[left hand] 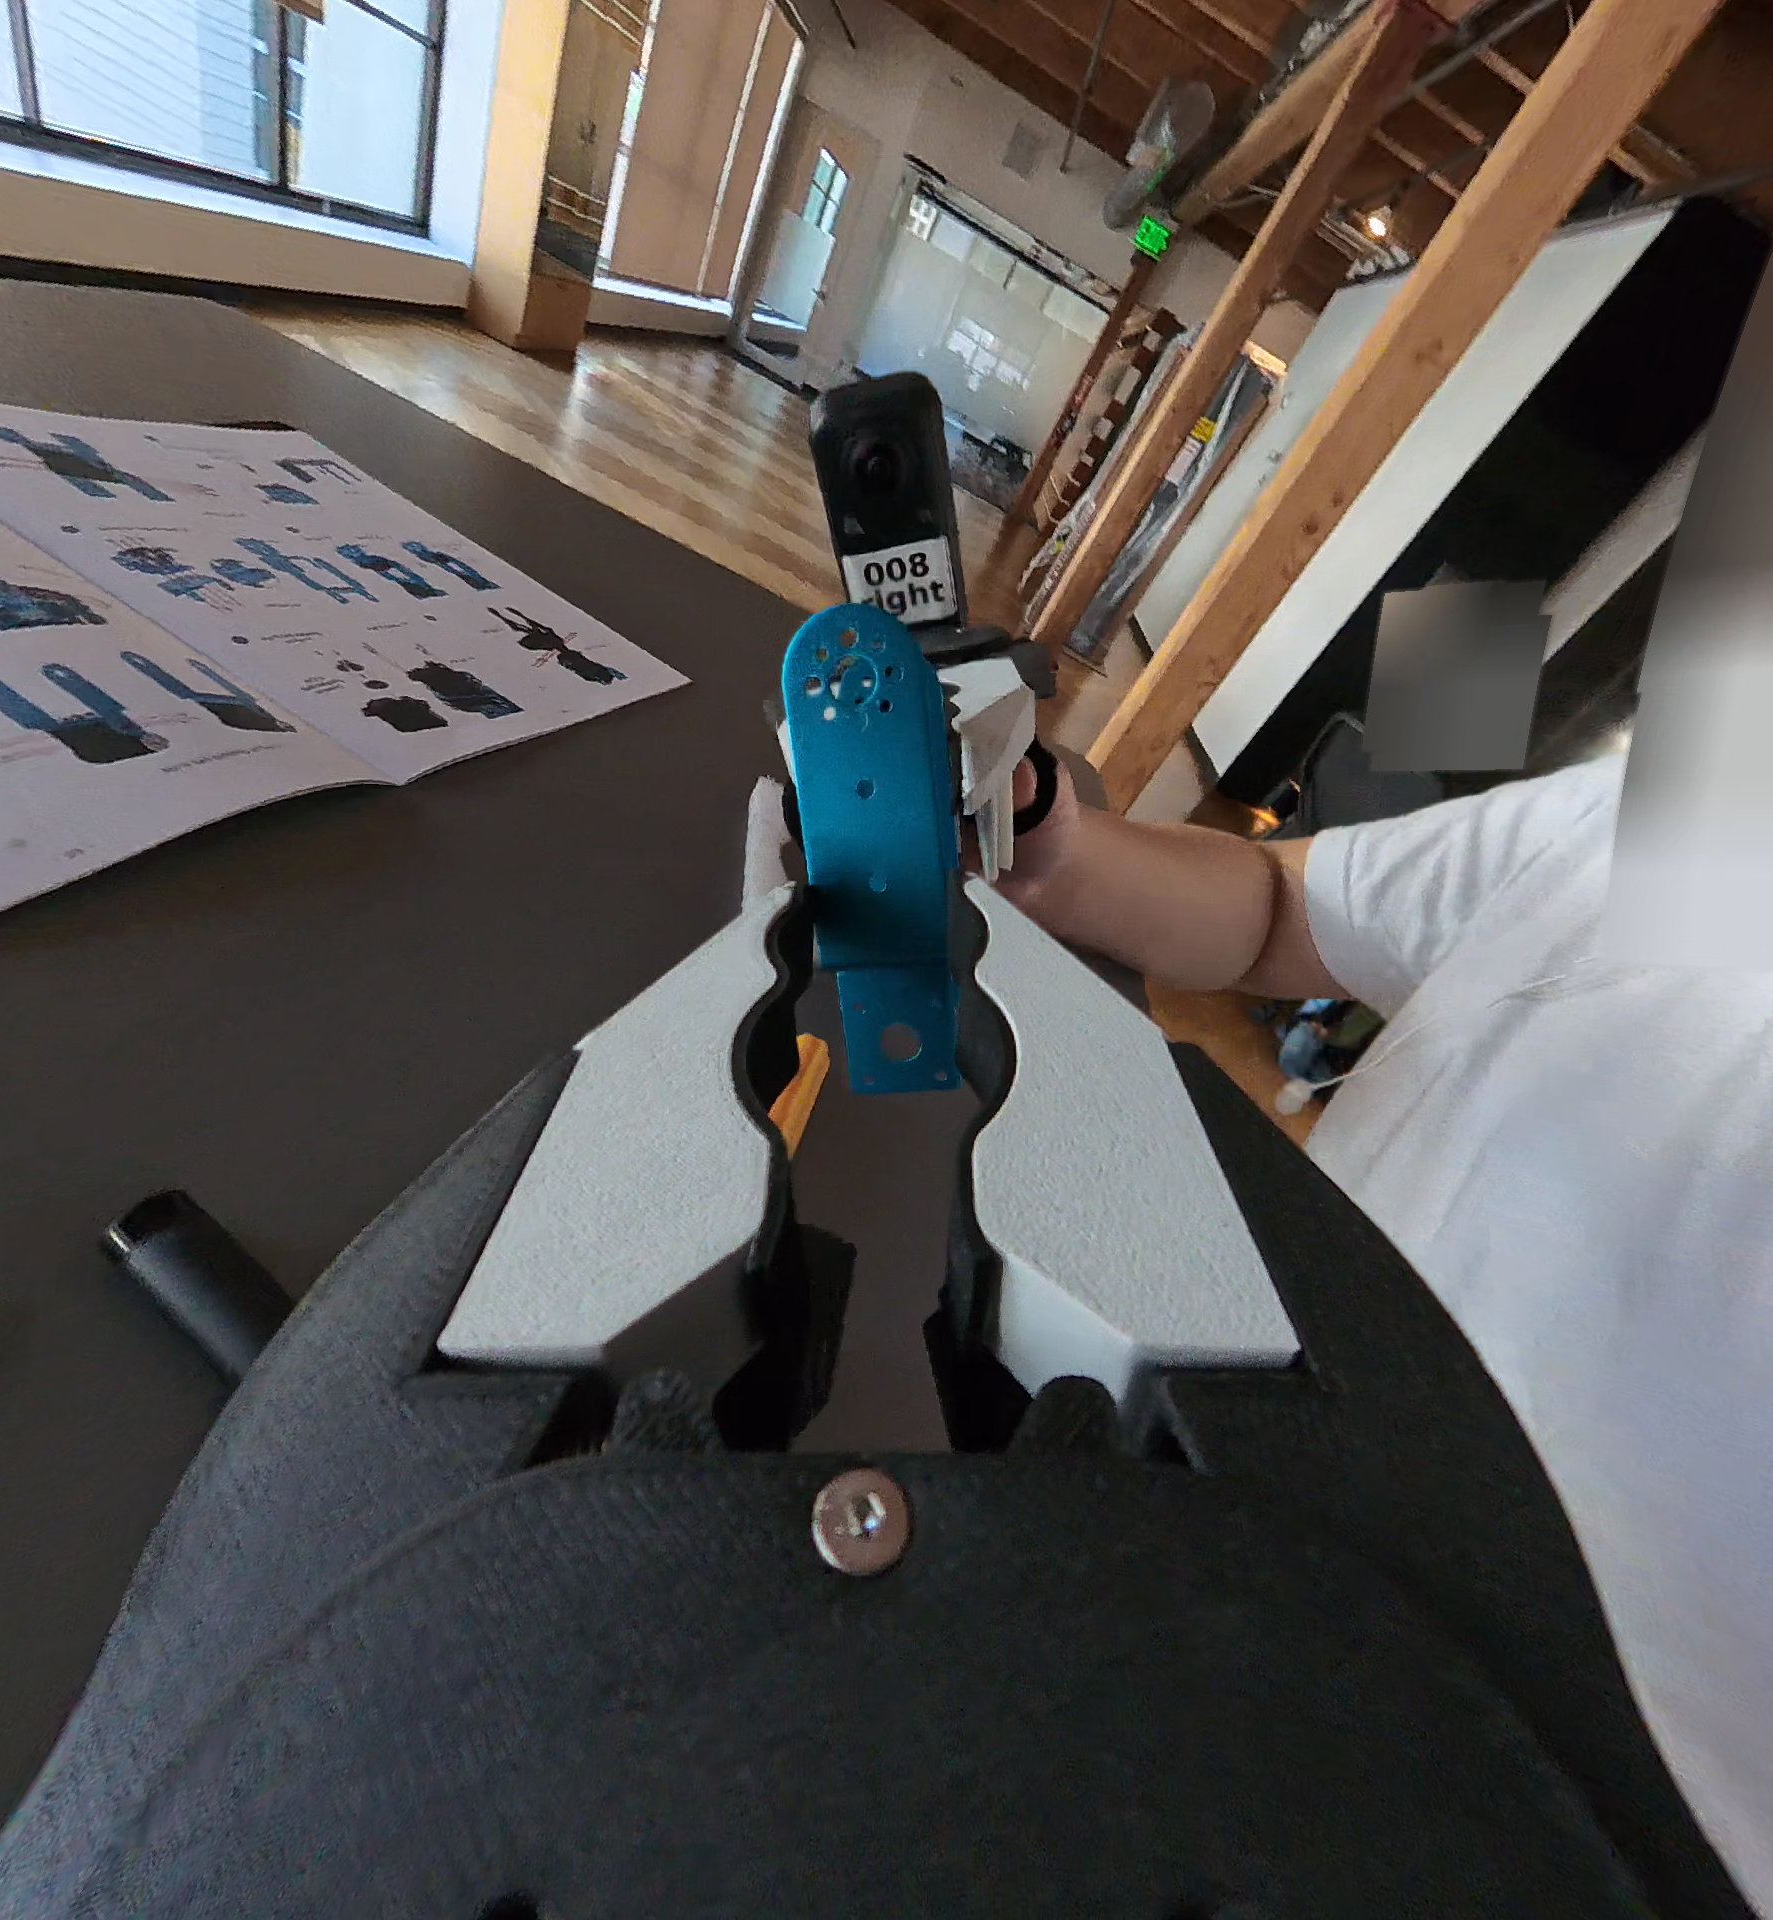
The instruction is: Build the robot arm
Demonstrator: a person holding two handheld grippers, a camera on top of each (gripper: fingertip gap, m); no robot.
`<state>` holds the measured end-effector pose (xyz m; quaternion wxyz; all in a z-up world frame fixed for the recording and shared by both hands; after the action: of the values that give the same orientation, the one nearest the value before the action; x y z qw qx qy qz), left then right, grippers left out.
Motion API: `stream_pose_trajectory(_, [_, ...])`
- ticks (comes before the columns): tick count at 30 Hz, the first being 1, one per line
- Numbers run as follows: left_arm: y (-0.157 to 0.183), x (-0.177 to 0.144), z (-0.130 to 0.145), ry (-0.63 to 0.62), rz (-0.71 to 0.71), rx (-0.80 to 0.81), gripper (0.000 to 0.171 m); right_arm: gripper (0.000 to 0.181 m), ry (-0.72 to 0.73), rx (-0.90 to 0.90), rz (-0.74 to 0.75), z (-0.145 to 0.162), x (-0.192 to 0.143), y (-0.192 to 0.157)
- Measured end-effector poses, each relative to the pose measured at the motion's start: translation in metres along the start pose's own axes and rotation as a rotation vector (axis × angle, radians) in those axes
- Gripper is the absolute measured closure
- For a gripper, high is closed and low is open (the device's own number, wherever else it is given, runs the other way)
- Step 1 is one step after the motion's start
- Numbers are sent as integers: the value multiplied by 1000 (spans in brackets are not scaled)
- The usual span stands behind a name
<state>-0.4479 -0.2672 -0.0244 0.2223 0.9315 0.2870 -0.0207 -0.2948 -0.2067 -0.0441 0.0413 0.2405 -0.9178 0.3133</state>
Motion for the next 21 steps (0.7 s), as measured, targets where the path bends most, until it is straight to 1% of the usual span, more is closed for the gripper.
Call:
stream_pose_trajectory(4, [-7,1,-1,-51,25,7,147,155,-50,-50,22,0,0,3])
stream_pose_trajectory(6, [-9,3,-2,-60,34,-9,147,155,-34,-40,15,-1,-2,6])
stream_pose_trajectory(8, [-13,7,0,-74,34,27,147,155,-27,-35,30,-2,-6,9])
stream_pose_trajectory(9, [-16,10,0,-64,34,42,146,155,-31,-43,43,-3,-8,11])
stream_pose_trajectory(11, [-22,18,1,-46,52,18,147,155,-25,-69,61,-5,-15,14])
stream_pose_trajectory(14, [-31,30,-4,-51,57,-42,146,155,24,-19,53,-10,-26,23])
stream_pose_trajectory(17, [-38,38,-8,-94,63,-12,146,155,57,17,63,-14,-32,29])
stream_pose_trajectory(19, [-41,41,-6,-111,67,-9,146,155,46,-10,80,-13,-33,31])
stream_pose_trajectory(21, [-42,40,-3,-84,72,-9,146,155,32,-22,75,-13,-32,32])
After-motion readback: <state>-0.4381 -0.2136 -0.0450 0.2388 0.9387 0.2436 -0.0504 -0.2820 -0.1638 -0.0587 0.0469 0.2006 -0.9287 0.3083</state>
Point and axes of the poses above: each gripper's, where its closed fingertips meet, x out along the fingers, z out of its underside, y = z × x across the jaws, the point moved 7 cm from there along -x, back along the fingers, and after that the axes turned 10 degrees about -z, right-handed, at the moved point
